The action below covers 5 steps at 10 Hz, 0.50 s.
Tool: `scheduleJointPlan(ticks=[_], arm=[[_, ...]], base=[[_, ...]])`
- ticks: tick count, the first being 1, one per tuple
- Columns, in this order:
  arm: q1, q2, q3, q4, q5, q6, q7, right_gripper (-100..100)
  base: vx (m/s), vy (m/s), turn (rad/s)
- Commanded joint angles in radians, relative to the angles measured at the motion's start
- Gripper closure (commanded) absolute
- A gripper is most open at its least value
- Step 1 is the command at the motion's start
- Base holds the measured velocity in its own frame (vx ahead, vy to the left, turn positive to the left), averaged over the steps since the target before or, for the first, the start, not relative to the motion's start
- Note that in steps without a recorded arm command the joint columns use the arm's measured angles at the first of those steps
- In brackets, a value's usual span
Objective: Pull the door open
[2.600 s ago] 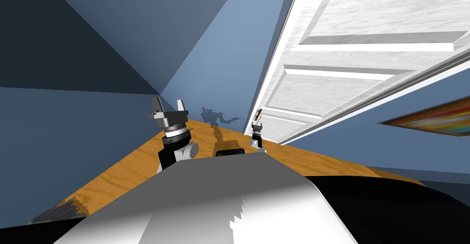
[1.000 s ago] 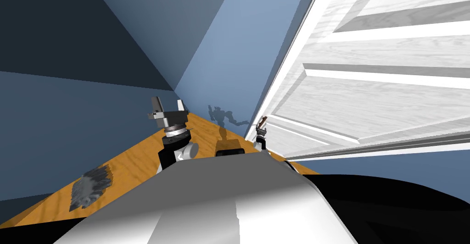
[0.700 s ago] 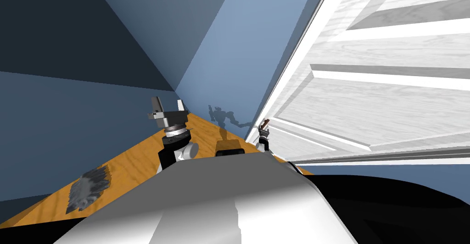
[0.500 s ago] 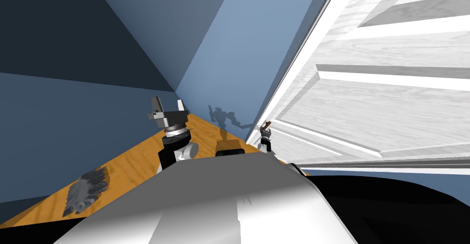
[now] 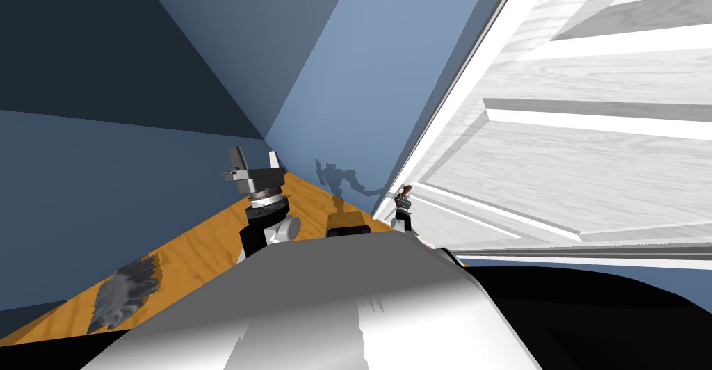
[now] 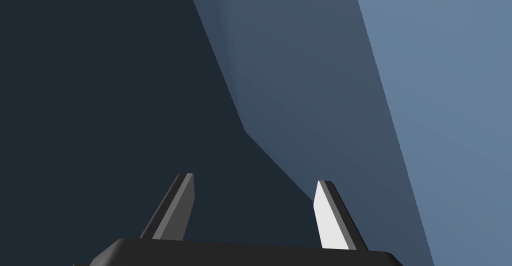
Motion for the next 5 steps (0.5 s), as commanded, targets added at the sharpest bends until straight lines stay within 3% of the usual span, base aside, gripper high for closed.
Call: scheduleJointPlan(ticks=[1, 3, 5], arm=[[0.000, 0.000, 0.000, 0.000, 0.000, 0.001, 0.000, 100], [0.000, 0.000, 0.000, 0.000, 0.000, 0.001, 0.000, 100], [0.001, -0.004, 0.025, -0.011, 0.015, 0.005, -0.012, 100]], base=[[-0.002, -0.006, 0.009], [0.000, 0.000, 0.000], [-0.165, -0.017, 0.060]])
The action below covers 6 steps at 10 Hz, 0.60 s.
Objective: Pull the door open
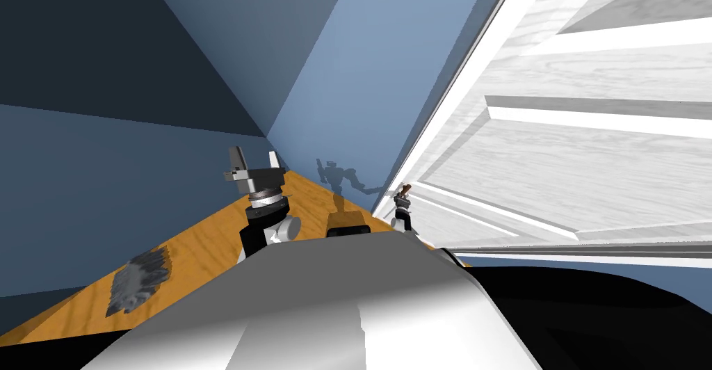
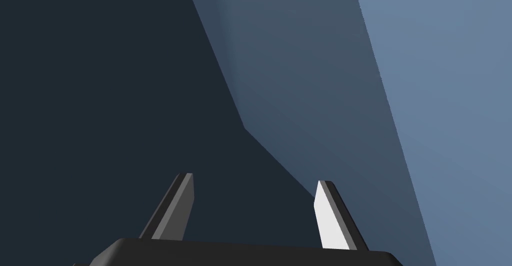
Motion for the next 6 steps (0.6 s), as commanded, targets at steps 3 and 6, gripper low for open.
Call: scheduleJointPlan(ticks=[3, 6], arm=[[-0.004, -0.003, 0.043, 0.002, 0.025, 0.005, -0.025, 100], [-0.002, -0.009, 0.079, -0.014, 0.047, 0.012, -0.044, 100]], base=[[-0.221, 0.021, 0.051], [-0.204, -0.010, 0.043]])
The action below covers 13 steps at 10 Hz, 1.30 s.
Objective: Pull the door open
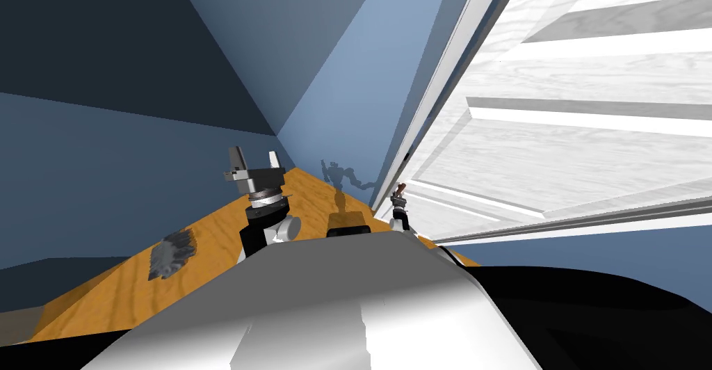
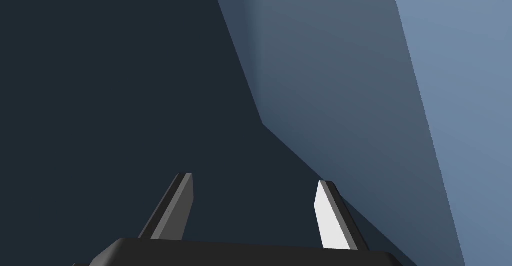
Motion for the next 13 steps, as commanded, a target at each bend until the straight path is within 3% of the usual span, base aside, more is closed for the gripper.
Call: scheduleJointPlan(ticks=[1, 2, 9, 11, 13], arm=[[0.009, -0.004, 0.019, -0.028, 0.011, 0.014, -0.006, 100], [0.005, -0.004, 0.010, -0.018, 0.007, 0.004, -0.004, 100], [0.036, -0.053, 0.108, -0.055, 0.053, 0.000, -0.085, 100], [0.032, -0.056, 0.112, -0.052, 0.055, -0.001, -0.089, 100], [0.047, -0.075, 0.146, -0.061, 0.072, -0.012, -0.119, 100]], base=[[-0.282, -0.037, 0.087], [-0.130, -0.010, 0.038], [-0.232, -0.017, 0.091], [-0.201, -0.007, 0.051], [-0.187, -0.026, 0.104]])
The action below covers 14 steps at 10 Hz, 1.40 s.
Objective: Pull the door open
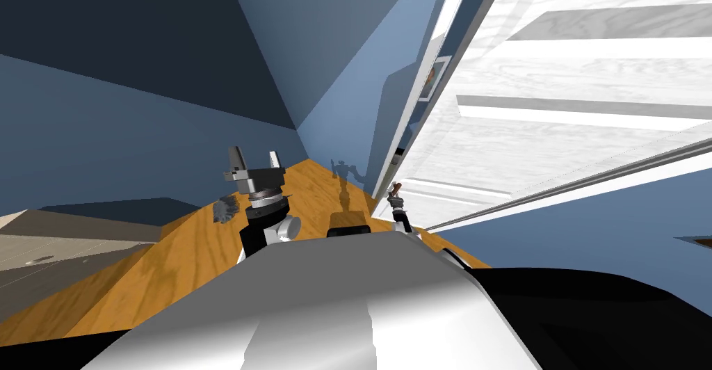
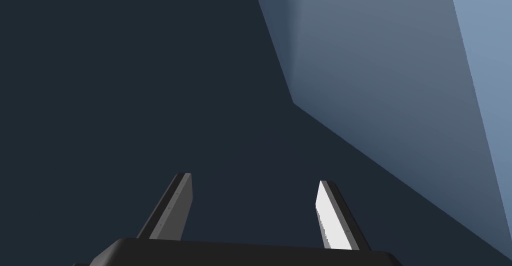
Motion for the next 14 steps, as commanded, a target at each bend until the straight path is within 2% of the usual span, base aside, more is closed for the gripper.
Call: scheduleJointPlan(ticks=[1, 5, 6, 7, 8, 12, 13, 14], arm=[[0.008, -0.012, 0.022, -0.001, 0.011, -0.011, -0.022, 100], [0.031, -0.049, 0.076, -0.019, 0.037, -0.033, -0.074, 100], [0.022, -0.044, 0.068, -0.007, 0.034, -0.033, -0.068, 100], [0.036, -0.061, 0.094, -0.009, 0.046, -0.052, -0.094, 100], [0.039, -0.065, 0.099, -0.010, 0.049, -0.056, -0.100, 100], [0.072, -0.117, 0.156, -0.023, 0.076, -0.104, -0.162, 100], [0.076, -0.124, 0.164, -0.025, 0.080, -0.111, -0.170, 100], [0.072, -0.119, 0.158, -0.022, 0.078, -0.106, -0.163, 100]], base=[[-0.229, -0.044, 0.080], [-0.248, -0.031, 0.090], [-0.110, -0.022, 0.029], [-0.155, -0.041, 0.114], [-0.221, -0.056, 0.109], [-0.233, -0.043, 0.096], [-0.221, -0.060, 0.093], [-0.098, -0.026, 0.027]])
